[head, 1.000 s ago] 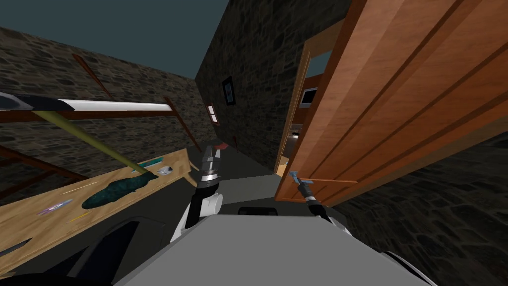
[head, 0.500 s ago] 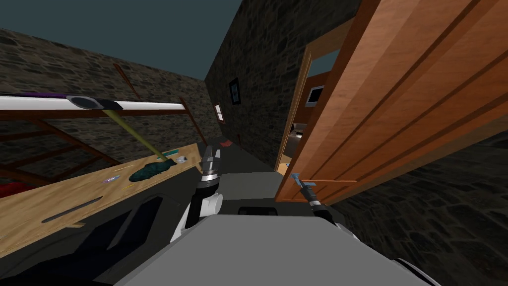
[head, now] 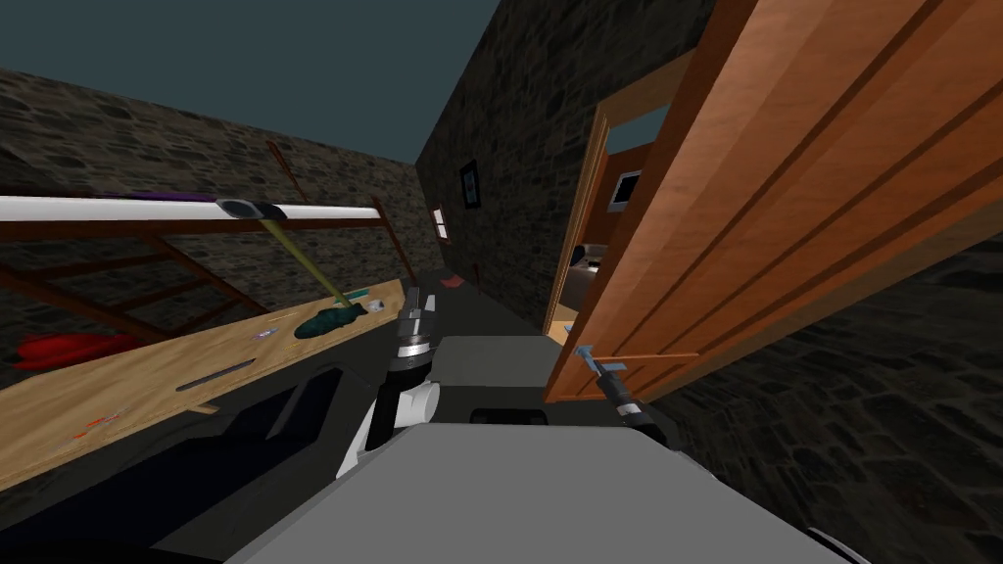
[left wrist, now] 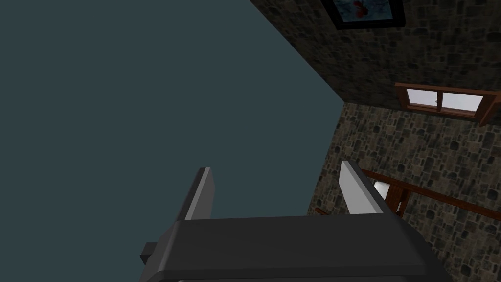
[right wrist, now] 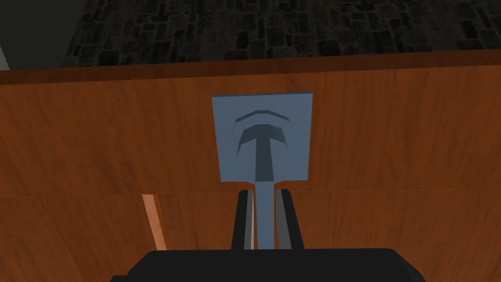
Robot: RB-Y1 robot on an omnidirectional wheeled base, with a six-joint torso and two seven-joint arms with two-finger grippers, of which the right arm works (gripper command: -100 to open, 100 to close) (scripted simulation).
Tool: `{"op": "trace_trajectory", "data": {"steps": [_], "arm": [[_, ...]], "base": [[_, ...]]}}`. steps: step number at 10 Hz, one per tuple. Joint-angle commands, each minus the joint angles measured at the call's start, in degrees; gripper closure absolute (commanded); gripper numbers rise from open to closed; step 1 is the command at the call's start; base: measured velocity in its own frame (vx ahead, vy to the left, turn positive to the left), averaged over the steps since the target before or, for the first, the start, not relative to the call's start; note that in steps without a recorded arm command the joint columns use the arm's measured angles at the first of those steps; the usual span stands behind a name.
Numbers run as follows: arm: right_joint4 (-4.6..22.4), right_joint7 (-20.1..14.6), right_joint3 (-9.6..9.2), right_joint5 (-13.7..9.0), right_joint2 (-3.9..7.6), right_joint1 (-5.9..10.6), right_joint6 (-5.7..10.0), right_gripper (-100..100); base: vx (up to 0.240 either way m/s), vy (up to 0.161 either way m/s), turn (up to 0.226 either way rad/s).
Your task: Pull the door open
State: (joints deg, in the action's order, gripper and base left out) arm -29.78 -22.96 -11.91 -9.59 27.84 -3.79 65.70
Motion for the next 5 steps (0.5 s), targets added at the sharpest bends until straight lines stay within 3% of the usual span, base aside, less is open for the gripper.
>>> {"op": "trace_trajectory", "data": {"steps": [1,5], "arm": [[1.18,-0.48,-0.78,0.26,0.29,-0.35,2.06,100],[1.55,-1.32,-2.38,0.63,1.59,-2.29,5.87,100]], "base": [[-0.190,-0.057,0.149],[-0.156,-0.072,0.090]]}}
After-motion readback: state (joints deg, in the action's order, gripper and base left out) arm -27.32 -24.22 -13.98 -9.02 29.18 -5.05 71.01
